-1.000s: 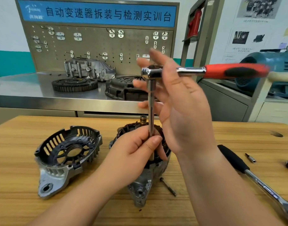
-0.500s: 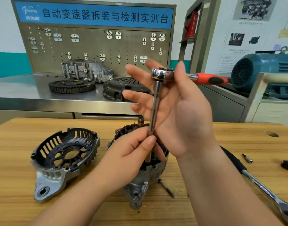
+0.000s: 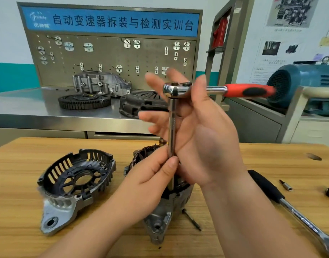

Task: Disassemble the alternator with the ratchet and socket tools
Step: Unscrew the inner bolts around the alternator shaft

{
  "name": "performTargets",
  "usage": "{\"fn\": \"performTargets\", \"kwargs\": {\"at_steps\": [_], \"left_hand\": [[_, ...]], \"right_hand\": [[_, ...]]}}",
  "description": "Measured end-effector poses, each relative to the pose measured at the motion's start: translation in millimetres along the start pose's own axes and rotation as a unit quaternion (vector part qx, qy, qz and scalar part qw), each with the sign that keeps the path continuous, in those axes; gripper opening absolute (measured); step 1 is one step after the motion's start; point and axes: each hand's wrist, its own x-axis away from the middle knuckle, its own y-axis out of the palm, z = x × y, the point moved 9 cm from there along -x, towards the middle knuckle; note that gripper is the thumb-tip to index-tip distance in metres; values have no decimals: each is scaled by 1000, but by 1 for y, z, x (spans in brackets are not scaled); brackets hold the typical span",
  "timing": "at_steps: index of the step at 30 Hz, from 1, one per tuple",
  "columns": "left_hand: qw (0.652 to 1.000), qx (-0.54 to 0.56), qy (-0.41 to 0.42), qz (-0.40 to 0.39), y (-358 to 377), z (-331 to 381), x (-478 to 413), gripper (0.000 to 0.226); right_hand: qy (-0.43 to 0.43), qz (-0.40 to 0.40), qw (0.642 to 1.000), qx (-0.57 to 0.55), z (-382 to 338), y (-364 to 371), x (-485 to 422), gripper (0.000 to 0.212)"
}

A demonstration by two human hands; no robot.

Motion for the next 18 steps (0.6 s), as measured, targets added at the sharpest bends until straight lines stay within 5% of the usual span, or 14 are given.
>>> {"fn": "performTargets", "kwargs": {"at_steps": [4,8,11,18], "left_hand": [[1000,-20,7,14,0,2,-1,25],[999,-33,8,40,0,1,-1,20],[998,-39,19,46,0,2,-2,21],[1000,-1,5,2,2,-3,2,35]], "right_hand": [[14,6,1000,-5,6,0,1,61],[-77,46,993,81,-8,-5,4,32],[-132,27,983,127,-20,2,6,38],[-6,0,1000,-17,-2,5,2,47]]}}
